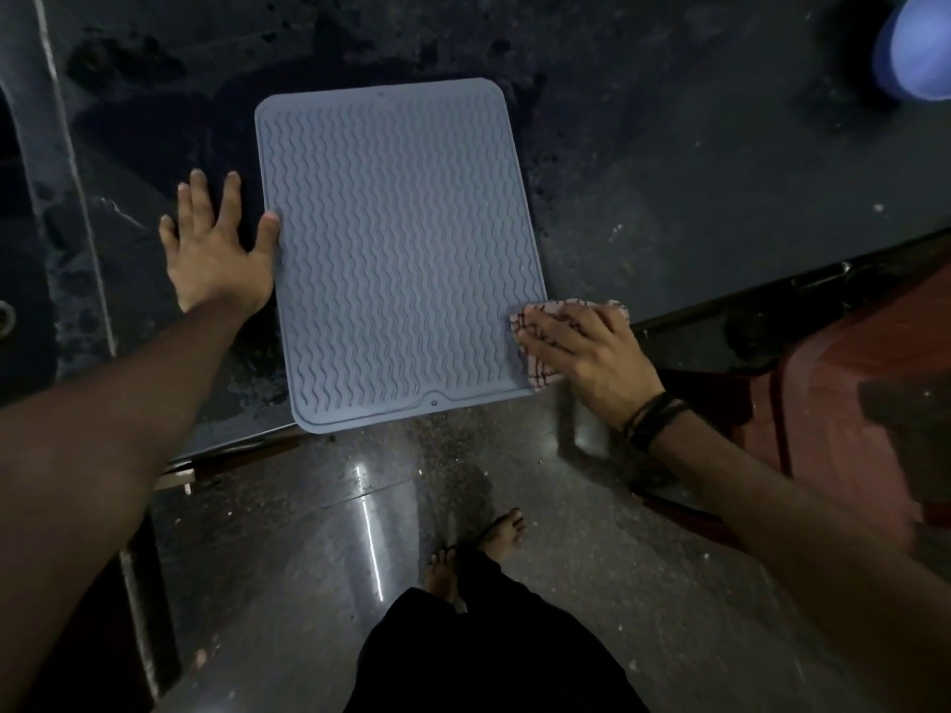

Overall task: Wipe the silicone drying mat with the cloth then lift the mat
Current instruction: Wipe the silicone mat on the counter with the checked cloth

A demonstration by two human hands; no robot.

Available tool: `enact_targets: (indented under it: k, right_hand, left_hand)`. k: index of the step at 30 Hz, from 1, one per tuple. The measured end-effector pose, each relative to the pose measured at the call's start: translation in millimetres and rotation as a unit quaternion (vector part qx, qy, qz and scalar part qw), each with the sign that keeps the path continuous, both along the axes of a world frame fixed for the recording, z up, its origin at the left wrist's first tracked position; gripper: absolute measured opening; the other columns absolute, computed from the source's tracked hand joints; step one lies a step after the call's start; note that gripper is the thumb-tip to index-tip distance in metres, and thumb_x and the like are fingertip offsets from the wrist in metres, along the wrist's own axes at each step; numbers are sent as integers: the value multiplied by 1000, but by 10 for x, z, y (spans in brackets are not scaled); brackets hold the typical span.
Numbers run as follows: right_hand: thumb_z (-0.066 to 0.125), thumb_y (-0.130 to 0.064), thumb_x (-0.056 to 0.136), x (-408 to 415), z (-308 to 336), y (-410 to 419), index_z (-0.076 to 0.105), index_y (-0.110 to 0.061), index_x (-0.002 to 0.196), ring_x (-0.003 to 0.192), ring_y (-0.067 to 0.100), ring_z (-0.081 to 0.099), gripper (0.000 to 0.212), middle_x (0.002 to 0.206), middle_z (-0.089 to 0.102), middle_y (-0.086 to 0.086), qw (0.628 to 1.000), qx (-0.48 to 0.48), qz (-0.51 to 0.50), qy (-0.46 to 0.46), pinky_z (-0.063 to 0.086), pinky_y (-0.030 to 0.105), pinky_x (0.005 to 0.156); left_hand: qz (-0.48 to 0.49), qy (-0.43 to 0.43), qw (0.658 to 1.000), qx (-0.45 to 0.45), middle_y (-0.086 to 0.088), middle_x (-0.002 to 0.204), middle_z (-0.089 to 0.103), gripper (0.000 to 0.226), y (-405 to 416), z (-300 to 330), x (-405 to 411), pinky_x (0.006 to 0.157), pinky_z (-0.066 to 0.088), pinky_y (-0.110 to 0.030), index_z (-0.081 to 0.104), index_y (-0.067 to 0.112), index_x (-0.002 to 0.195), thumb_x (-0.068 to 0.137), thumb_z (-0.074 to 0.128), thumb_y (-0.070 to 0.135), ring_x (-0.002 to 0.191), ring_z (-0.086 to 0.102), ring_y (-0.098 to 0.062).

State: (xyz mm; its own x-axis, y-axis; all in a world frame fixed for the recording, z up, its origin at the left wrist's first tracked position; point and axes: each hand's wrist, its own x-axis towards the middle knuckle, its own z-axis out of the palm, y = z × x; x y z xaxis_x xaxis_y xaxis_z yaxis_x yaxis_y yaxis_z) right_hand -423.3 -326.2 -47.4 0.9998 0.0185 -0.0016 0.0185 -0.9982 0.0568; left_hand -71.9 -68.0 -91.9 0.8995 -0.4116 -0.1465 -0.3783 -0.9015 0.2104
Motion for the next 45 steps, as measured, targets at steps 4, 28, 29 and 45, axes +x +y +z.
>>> enact_targets:
  k: [4, 28, 29, 45]
  right_hand:
    - [49, -15, 91, 301, 75, 184, 56, -21, 132, 116, 27, 41, 42, 139, 53, 2, 995, 39, -69, -56, 31, 42, 88]
    - [47, -7, 92, 326, -196, 452, 55, -17, 131, 123, 28, 42, 42, 140, 52, 3, 986, 35, 165, -20, 35, 48, 98]
    - [47, -7, 93, 300, -215, 407, 56, -18, 131, 122, 28, 42, 41, 140, 52, 2, 985, 34, 169, -14, 37, 49, 98]
    - [65, -10, 86, 235, 57, 83, 60, -22, 128, 122, 24, 41, 44, 136, 56, -1, 990, 77, 67, -97, 31, 43, 93]
  left_hand:
    - [-1, 0, 1000, 0, -4, 173, 0, 76, 12, -6, -2, 127, -2, -48, 11, 32, 165, 100, 16, 73, 159, -3, -23]
    - [13, -2, 1000, -2, -3, 173, 2, 76, -22, 46, -33, 127, -3, -44, 14, 32, 165, 101, 19, 72, 159, -2, -21]
    - [13, -2, 1000, -3, -3, 173, 2, 76, -22, 44, -34, 127, -2, -44, 14, 32, 165, 101, 20, 72, 159, -2, -21]
    - [13, 2, 1000, 8, -3, 173, 1, 76, -5, 8, -37, 128, -2, -45, 13, 32, 165, 101, 18, 73, 159, -3, -20]
